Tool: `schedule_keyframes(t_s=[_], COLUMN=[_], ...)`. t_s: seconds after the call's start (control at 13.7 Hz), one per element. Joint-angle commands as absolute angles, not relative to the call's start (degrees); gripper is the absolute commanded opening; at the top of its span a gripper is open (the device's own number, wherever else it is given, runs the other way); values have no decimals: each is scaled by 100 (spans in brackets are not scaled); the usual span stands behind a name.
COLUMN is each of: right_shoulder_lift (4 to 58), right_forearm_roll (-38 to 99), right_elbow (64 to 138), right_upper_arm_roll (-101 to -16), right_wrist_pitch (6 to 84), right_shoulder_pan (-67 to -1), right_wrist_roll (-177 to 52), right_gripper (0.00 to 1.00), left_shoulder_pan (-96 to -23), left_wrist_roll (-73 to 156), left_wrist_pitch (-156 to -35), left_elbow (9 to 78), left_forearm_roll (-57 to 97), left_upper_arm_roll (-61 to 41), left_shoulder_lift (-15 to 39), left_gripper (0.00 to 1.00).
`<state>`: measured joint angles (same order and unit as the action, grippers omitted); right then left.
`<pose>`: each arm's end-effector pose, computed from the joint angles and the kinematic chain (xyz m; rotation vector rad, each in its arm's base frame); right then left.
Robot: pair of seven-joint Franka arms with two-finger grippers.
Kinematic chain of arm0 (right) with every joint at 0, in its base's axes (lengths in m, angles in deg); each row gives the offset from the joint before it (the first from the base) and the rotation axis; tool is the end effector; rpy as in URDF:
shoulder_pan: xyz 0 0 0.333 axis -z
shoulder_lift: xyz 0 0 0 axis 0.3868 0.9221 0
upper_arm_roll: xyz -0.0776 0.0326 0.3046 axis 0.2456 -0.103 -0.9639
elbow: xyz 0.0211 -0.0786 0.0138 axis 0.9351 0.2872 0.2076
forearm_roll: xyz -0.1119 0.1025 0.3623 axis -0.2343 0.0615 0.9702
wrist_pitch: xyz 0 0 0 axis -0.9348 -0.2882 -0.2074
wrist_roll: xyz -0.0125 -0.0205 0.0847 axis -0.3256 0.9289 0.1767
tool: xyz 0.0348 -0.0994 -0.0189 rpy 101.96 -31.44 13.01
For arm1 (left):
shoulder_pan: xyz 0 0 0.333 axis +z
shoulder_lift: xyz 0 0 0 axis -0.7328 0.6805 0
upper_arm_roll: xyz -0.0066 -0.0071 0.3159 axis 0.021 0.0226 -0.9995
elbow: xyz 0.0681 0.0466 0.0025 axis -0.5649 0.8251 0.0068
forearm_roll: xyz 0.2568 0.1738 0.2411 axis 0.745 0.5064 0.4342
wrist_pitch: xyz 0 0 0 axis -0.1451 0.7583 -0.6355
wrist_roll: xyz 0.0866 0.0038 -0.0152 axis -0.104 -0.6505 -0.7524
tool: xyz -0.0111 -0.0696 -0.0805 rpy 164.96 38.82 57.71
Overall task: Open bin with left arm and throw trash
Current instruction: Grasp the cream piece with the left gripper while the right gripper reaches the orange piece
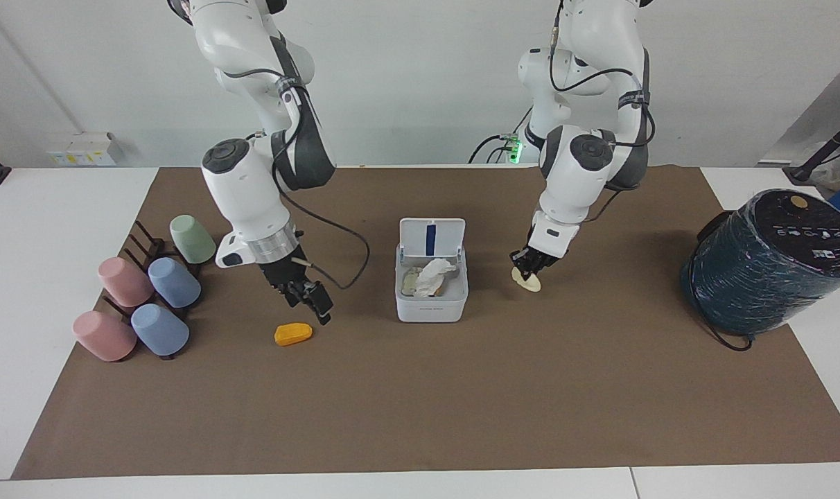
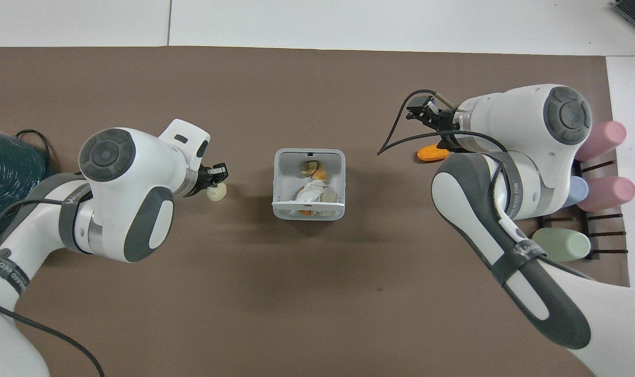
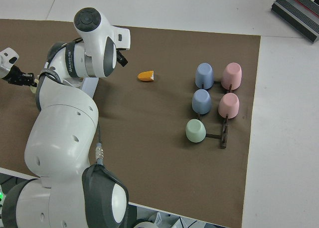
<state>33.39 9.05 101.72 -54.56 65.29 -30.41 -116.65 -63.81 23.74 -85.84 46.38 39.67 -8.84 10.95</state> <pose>0.6464 0.1240 0.3943 -2.6916 1.0245 -0.2427 0.5640 -0.2134 0.4064 2.9737 0.4149 0.1044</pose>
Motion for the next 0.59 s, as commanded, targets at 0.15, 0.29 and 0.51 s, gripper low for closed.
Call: schedule_keyframes(t_s=[0.15,0.29,0.51], right_shoulder_lift=[3785,4048,4269], right_forearm_roll=[-669,-1217,-1280], right_elbow=[10280,10280,10280], right_upper_arm_roll=[-5533,-5533,-5542], right_wrist_pitch=[6591,6591,6933], right_shoulder_pan=[-2900,-2935,-2882], right_wrist_roll=[-13533,-14081,-14153], right_gripper=[100,100,100], left_shoulder_pan=[-6530,-6942,-7373], left_wrist_roll=[1699,1164,679], left_wrist_pitch=[-8366,-8907,-9789], left_elbow=[3501,3509,3579], left_forearm_roll=[3169,3159,3159], left_upper_arm_roll=[-825,-833,-833], left_shoulder_lift=[1398,1468,1556], left_gripper=[8,12,46])
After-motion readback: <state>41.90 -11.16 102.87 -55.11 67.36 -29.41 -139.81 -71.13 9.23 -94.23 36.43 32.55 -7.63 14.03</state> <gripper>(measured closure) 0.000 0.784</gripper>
